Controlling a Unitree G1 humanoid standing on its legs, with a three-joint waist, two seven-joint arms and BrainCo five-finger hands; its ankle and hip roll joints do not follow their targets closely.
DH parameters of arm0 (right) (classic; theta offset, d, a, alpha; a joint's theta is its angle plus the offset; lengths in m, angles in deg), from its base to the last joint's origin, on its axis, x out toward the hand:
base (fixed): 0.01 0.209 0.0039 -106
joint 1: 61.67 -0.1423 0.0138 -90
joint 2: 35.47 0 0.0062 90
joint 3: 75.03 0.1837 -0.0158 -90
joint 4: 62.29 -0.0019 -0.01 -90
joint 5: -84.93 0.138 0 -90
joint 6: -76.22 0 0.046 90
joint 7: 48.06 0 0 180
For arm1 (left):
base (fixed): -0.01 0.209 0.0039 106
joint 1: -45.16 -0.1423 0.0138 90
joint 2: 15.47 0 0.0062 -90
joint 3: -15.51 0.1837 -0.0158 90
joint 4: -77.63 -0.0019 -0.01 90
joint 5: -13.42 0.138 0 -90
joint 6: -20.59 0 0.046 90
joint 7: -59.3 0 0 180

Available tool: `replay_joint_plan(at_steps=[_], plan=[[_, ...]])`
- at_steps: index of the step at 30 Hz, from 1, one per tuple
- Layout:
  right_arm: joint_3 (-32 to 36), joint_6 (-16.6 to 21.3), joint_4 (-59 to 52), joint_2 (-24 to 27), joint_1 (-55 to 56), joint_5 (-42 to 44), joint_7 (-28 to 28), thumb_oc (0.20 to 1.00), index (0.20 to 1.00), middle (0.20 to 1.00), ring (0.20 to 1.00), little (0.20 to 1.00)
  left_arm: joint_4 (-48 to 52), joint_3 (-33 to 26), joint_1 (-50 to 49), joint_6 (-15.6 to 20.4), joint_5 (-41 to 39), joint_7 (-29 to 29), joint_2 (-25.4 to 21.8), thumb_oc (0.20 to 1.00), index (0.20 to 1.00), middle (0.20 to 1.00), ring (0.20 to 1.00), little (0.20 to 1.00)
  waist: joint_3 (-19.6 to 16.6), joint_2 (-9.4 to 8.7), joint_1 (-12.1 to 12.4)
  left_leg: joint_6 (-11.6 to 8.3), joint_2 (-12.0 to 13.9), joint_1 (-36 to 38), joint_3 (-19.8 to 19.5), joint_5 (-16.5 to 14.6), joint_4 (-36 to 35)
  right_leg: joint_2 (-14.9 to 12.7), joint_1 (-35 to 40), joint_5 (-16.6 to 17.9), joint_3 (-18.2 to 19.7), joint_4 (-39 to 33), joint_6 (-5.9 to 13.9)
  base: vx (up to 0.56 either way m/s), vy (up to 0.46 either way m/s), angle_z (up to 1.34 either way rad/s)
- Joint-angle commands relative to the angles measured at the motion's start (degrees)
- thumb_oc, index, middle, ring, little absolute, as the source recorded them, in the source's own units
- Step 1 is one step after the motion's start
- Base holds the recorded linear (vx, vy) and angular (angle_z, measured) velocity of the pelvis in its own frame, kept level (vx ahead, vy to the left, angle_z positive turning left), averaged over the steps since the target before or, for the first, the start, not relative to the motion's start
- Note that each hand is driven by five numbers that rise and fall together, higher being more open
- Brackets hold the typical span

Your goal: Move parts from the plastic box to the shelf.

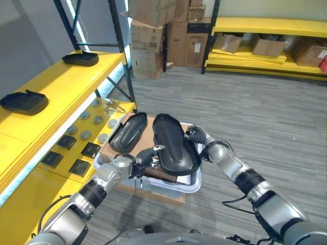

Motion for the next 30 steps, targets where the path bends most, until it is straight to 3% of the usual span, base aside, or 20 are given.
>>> replay_joint_plan(at_steps=[1, 5, 6, 7, 16, 27, 30], plan=[[-1.34, 1.44, 3.20, -5.28, -4.82, 4.78, 2.98, 0.200, 0.200, 0.200, 0.200, 0.200, 0.47, 0.72, 5.83, 10.52, -1.35, 0.55, 6.10, 0.200, 0.200, 0.200, 0.200, 0.200, -2.45, -2.63, 1.57, -2.81, 2.29, -2.47, -2.74, -1.20, -1.40, -5.72, 1.69, 2.28, 0.84, -3.49, 6.88, 0.00, 0.000, 0.00], [-0.11, 1.37, 3.28, -5.76, -3.97, 8.82, 5.20, 0.200, 0.200, 0.200, 0.200, 0.200, 1.17, -0.45, 5.65, 13.09, 1.21, -2.17, 5.82, 0.200, 0.200, 0.200, 0.200, 0.200, -2.28, -2.56, 1.73, -2.88, 2.36, -2.31, -2.71, -1.17, -1.41, -5.75, 2.02, 2.31, 0.61, -3.65, 6.80, 0.00, 0.000, 0.00], [0.60, 1.27, 3.27, -6.03, -3.71, 10.75, 6.08, 0.758, 0.758, 0.758, 0.758, 0.758, 1.25, -0.89, 5.58, 13.91, 1.98, -2.92, 5.70, 0.200, 0.200, 0.200, 0.200, 0.200, -2.27, -2.56, 1.75, -2.92, 2.35, -2.25, -2.74, -1.15, -1.45, -5.76, 2.09, 2.33, 0.55, -3.68, 6.81, 0.00, 0.000, 0.00], [1.09, 1.00, 3.33, -6.26, -3.62, 11.77, 6.58, 1.000, 1.000, 1.000, 1.000, 1.000, 1.34, -1.20, 5.52, 14.29, 2.56, -3.43, 5.65, 0.200, 0.200, 0.200, 0.200, 0.200, -2.28, -2.55, 1.81, -2.94, 2.33, -2.23, -2.78, -1.16, -1.47, -5.75, 2.15, 2.32, 0.51, -3.72, 6.79, 0.00, 0.000, 0.00], [7.65, 0.34, 0.53, -7.60, 0.71, 16.87, 11.67, 1.000, 1.000, 1.000, 1.000, 1.000, 3.32, -5.48, 2.73, 18.25, 7.68, -8.25, 4.10, 0.200, 0.200, 0.200, 0.200, 0.200, -2.21, -2.51, 1.99, -2.87, 2.28, -1.91, -2.79, -1.19, -1.87, -5.67, 2.45, 2.49, 0.43, -4.16, 6.48, 0.00, 0.000, 0.00], [19.97, 2.55, -1.14, -3.98, 20.24, 22.16, 11.96, 1.000, 1.000, 1.000, 1.000, 1.000, 7.75, -16.58, -9.60, 23.32, 8.80, -10.65, -1.13, 0.200, 0.200, 0.200, 0.200, 0.200, -1.49, -3.00, 0.95, -2.50, 2.04, -2.52, -1.39, -1.51, -2.20, -6.36, 1.44, 3.64, 0.73, -5.19, 7.12, -0.04, 0.009, -0.02], [25.08, 3.62, 2.50, -4.99, 26.23, 23.83, 12.01, 1.000, 1.000, 1.000, 1.000, 1.000, 8.59, -21.50, -13.30, 27.87, 10.67, -11.58, -2.58, 0.200, 0.200, 0.200, 0.200, 0.200, -0.49, -3.16, -0.15, -2.22, 1.69, -3.16, -0.36, -1.85, -2.20, -6.83, 0.26, 4.34, 1.18, -5.30, 7.63, -0.10, 0.014, -0.17]])
